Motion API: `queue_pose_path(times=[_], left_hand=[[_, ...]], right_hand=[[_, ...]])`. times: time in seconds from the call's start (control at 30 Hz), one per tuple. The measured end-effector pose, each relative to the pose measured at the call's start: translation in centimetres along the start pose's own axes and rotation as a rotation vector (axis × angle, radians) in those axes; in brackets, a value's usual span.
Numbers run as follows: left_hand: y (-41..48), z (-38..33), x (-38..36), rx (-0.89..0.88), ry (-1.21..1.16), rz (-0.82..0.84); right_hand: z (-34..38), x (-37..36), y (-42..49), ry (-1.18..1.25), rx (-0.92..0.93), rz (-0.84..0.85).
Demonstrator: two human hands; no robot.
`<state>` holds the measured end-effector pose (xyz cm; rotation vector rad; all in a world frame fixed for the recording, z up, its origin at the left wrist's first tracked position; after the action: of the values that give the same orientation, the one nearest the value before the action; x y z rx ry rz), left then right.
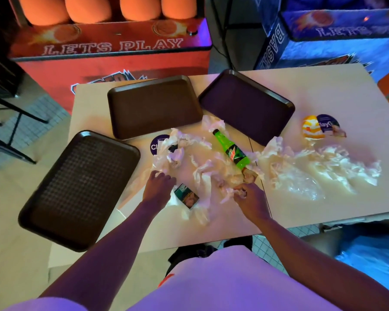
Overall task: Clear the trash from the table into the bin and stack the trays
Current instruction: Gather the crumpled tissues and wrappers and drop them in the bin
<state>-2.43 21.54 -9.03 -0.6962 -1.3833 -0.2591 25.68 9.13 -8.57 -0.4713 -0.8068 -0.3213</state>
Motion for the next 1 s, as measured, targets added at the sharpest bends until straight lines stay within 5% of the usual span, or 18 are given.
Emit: queue_pose_path(times=[0.5,0.77,1.0], left_hand=[[-1.4,8.5,11.5,0.27,-0.791,-0.658],[-2.1,5.9,9.3,0.362,-0.91,-0.582],[-1.7,-5.3,10.3,0.111,-0.907,-0.498]], right_hand=[[3.7,1.7,1.2,0.041,-0.004,-0.089],[-0.2,2.5,-0.9,0.062,-0.102,-0.109],[-4.3,5.2,-2.7,0.091,-0.161,-0.147]])
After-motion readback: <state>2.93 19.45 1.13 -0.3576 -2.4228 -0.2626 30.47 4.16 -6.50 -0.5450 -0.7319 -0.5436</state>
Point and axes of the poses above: each hand's wrist, its own y-axis towards the middle knuckle, its own x-axis out of the back of the hand, z = x × y, the point moved 10 cm from there along y, towards the middle knuckle, and after that the axes turned 2 degrees about -x, right-handed, at the moved point
